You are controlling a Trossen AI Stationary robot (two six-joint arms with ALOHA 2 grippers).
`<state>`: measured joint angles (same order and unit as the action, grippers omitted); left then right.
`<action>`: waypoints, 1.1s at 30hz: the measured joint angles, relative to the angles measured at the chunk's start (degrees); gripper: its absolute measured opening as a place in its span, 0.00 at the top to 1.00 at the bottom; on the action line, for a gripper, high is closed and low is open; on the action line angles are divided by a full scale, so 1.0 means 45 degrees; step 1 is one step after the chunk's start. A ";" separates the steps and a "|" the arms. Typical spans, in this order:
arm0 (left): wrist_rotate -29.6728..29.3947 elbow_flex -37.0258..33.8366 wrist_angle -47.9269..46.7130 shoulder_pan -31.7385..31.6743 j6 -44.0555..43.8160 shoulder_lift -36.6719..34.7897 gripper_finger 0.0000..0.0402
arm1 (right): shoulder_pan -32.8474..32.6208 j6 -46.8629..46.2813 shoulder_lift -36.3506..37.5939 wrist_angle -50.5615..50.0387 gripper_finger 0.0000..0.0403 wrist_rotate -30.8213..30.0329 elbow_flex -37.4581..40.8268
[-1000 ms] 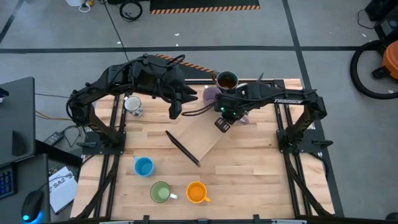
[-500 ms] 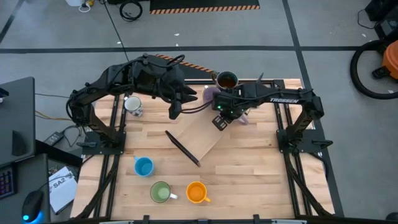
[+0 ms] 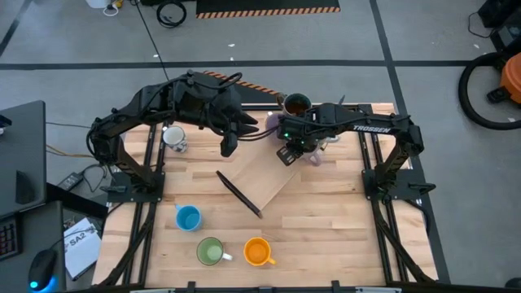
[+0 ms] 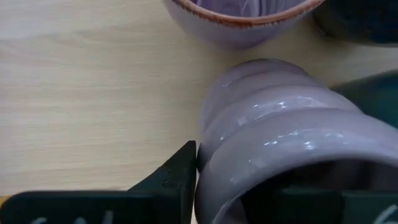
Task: Place coffee mugs
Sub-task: Put the violet mug on the shelf, then put the white blue patterned mug on the shelf
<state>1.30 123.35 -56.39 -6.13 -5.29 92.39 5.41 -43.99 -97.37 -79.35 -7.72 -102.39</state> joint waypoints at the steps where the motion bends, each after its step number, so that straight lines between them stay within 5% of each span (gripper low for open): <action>1: 0.0000 0.0005 -0.0002 0.0000 0.0002 0.0003 0.74 | 0.0000 0.0000 0.0001 -0.0006 0.72 0.0002 0.0000; 33: 0.0005 0.0010 0.0017 -0.0005 0.0264 0.0027 0.74 | 0.0019 0.1539 0.0020 -0.1098 0.53 -0.0066 -0.1543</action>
<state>1.32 123.39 -56.32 -6.15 -4.10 92.51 5.50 -37.06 -97.28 -84.29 -8.01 -109.33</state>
